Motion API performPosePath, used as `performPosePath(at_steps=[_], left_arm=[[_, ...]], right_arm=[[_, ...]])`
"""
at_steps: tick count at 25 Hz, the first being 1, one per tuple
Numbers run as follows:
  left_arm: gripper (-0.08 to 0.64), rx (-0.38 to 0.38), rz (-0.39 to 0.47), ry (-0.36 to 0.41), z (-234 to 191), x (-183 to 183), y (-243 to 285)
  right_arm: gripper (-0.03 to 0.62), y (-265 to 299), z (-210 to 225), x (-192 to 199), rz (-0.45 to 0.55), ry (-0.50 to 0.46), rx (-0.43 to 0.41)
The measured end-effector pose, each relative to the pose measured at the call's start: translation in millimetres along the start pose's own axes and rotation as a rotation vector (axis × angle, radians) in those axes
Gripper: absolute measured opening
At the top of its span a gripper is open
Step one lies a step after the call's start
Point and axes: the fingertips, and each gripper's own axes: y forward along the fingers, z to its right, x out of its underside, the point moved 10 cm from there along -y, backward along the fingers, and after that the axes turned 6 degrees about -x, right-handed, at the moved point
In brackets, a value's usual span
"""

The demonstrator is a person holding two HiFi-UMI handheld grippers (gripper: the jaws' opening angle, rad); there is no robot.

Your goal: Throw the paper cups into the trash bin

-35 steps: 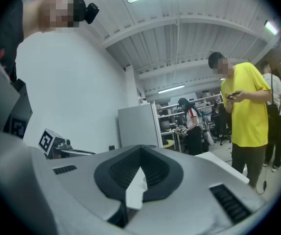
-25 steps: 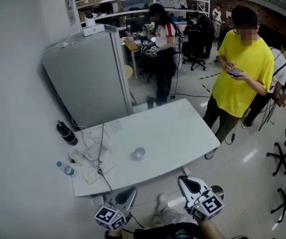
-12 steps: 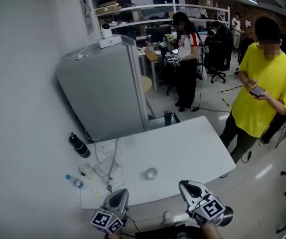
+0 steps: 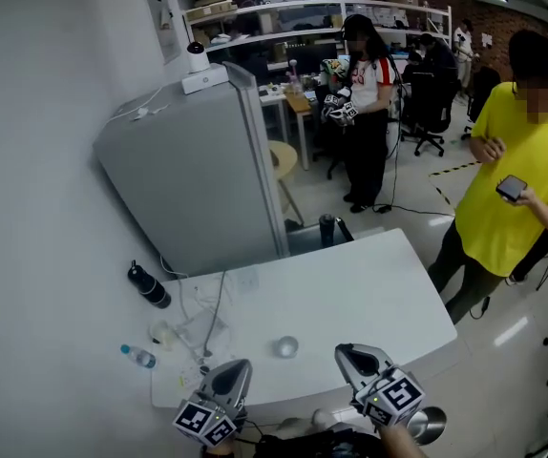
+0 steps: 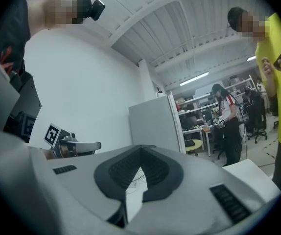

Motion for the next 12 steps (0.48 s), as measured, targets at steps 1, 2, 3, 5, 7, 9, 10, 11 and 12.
performPosePath(at_steps=[1,2,3,5,7,9,10,11,12], left_arm=[[0.000,0.001,-0.003,-0.001,-0.4,-0.6,4.2],[0.000,0.002,-0.005,-0.002,-1.9,-1.3,7.9],[0.000,0.001,-0.007,-0.004,-4.4,-2.0,11.4],[0.000,-0.009,-0.005,-0.015,-11.3,-4.1,17.7],[0.000,-0.017,0.000,-0.019,-20.3,-8.5,22.6],[0.000,-0.017,0.000,-0.011,-32.3,-13.8,26.1],[0.000,-0.016,-0.003,-0.010,-38.6,-15.6,27.4],[0.000,-0.016,-0.006,-0.014,-44.6,-16.5,28.0],[0.000,-0.016,-0.008,-0.021,-50.2,-16.4,27.8]], right_arm=[[0.005,2.9,2.7,0.5,-0.006,0.012,-0.002],[0.005,5.8,5.1,1.7,-0.011,0.024,-0.002],[0.005,8.8,7.7,3.4,-0.016,0.036,-0.003],[0.005,16.9,14.5,5.7,-0.025,0.053,-0.004],[0.005,28.7,22.6,3.9,-0.026,0.064,-0.002],[0.005,42.7,28.5,-0.3,-0.021,0.074,0.000],[0.005,49.3,30.5,-2.8,-0.017,0.076,0.001],[0.005,55.2,31.6,-5.0,-0.013,0.076,0.002],[0.005,60.5,32.2,-6.3,-0.010,0.075,0.002]])
